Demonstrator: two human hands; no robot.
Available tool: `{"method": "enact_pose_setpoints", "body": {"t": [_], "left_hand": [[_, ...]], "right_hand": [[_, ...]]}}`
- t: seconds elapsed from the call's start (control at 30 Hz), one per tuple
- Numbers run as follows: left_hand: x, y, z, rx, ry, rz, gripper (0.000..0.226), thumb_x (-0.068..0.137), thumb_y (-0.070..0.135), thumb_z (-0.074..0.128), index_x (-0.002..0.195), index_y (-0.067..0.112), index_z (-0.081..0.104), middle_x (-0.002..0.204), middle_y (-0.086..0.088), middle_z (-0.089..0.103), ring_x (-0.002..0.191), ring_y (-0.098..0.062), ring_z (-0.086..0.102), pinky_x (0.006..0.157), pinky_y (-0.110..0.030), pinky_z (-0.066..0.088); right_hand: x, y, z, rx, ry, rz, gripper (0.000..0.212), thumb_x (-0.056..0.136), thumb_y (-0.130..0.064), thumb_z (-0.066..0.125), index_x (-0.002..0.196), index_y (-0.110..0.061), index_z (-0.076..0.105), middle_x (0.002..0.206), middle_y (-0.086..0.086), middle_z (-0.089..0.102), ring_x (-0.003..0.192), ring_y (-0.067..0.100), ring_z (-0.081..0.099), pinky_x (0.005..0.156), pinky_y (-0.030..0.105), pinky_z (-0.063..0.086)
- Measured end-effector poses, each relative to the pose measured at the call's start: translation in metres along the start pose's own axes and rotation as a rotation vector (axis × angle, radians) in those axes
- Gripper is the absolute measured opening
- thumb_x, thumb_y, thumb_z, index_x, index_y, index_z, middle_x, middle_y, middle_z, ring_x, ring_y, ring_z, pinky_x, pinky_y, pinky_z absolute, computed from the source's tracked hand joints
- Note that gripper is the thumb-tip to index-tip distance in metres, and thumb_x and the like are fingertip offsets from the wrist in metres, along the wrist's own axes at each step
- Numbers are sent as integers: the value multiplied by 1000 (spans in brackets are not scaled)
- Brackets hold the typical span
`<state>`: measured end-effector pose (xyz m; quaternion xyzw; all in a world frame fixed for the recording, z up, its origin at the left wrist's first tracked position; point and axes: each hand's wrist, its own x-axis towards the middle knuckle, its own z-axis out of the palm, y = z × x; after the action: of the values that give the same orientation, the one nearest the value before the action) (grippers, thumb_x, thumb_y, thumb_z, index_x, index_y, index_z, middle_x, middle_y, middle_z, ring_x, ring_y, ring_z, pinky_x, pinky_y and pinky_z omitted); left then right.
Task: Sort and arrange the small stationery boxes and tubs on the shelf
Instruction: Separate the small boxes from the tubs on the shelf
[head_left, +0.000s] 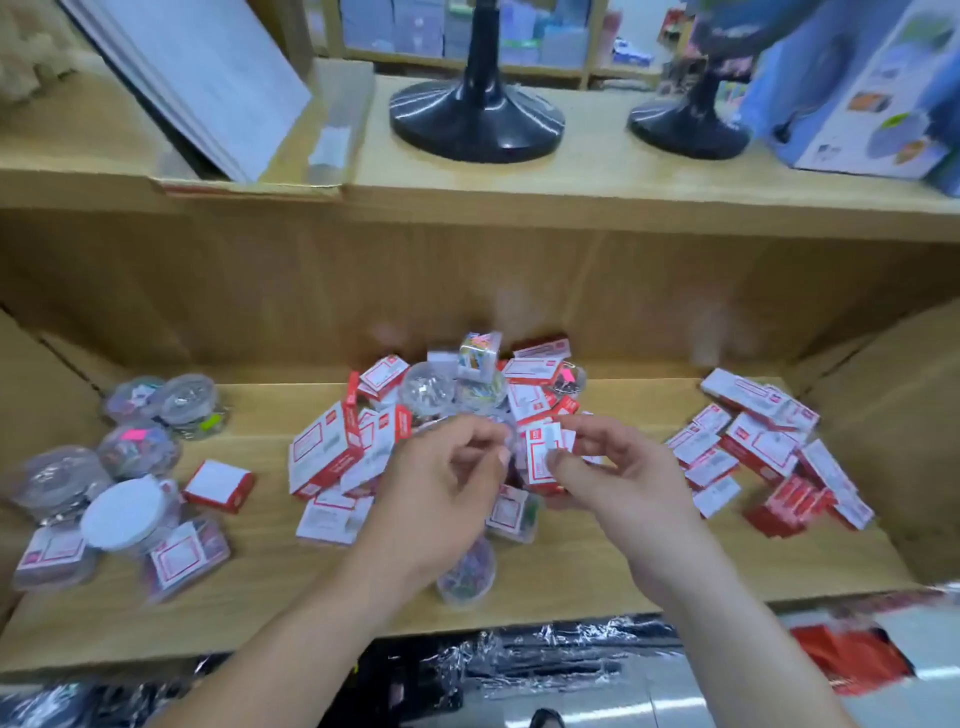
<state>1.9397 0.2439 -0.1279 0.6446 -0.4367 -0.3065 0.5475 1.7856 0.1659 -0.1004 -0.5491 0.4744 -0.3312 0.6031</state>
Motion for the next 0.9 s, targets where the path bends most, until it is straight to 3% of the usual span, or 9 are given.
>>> {"method": "enact_pose_setpoints", "body": {"t": [0.07,0.13,0.27,0.4,0.53,0.6,0.7,0.8,0.9], "left_hand": [[1,4,35,15,-56,-36,19,95,5,66,96,23,72,82,8,74,68,-9,68,62,-22,53],[1,5,73,105,-111,7,12,94,13,67,97,24,72,82,10,72,68,-3,66,63,-22,52],[6,-3,136,287,-184,66,22,86,38,63,105,29,71,95,16,69,88,-2,67,81,-33,58],[12,-17,172,456,-184,36,31,84,49,60,114,41,61,98,20,67,93,0,64,82,-32,56],[5,-22,186,547,-148,20,27,88,37,69,115,32,70,101,14,69,92,0,62,77,-5,40],[-1,-25,186,575,-121,11,31,87,36,68,117,26,72,102,13,69,92,-2,63,77,-7,41],[-12,-31,178,570,-77,-5,36,84,38,63,115,22,73,104,13,69,94,-5,63,85,-24,52],[-26,-31,163,543,-41,-32,40,87,45,58,120,25,71,111,15,67,102,-5,62,92,-25,51],[-41,-30,139,516,11,-12,33,90,41,60,117,25,71,110,17,66,98,2,61,88,-22,51]], "right_hand": [[6,2,-38,-93,49,-19,28,86,2,72,106,-18,71,85,2,68,66,29,69,61,41,59],[16,7,-77,-216,81,-46,32,85,-3,74,110,-22,70,86,-3,66,62,24,66,63,47,58],[39,14,-155,-479,192,-85,36,85,-12,73,117,-26,65,89,-14,66,61,4,63,64,15,51],[70,13,-207,-806,235,-129,39,85,-24,69,123,-28,65,100,-13,70,87,14,68,82,36,55],[105,6,-216,-992,142,-229,29,89,-37,64,117,-28,65,101,-6,73,98,22,66,82,41,55],[122,9,-214,-1119,101,-270,24,91,-40,63,111,-26,65,98,-2,72,97,27,64,78,40,54],[136,20,-214,-1280,131,-335,25,91,-37,64,111,-21,69,102,5,71,101,31,60,79,38,51],[133,28,-201,-1228,158,-495,30,89,-36,69,111,-16,72,108,5,68,104,30,57,84,39,49],[114,32,-154,-864,-44,-454,32,86,-37,72,114,-21,72,113,-6,69,105,17,63,85,36,53]]}}
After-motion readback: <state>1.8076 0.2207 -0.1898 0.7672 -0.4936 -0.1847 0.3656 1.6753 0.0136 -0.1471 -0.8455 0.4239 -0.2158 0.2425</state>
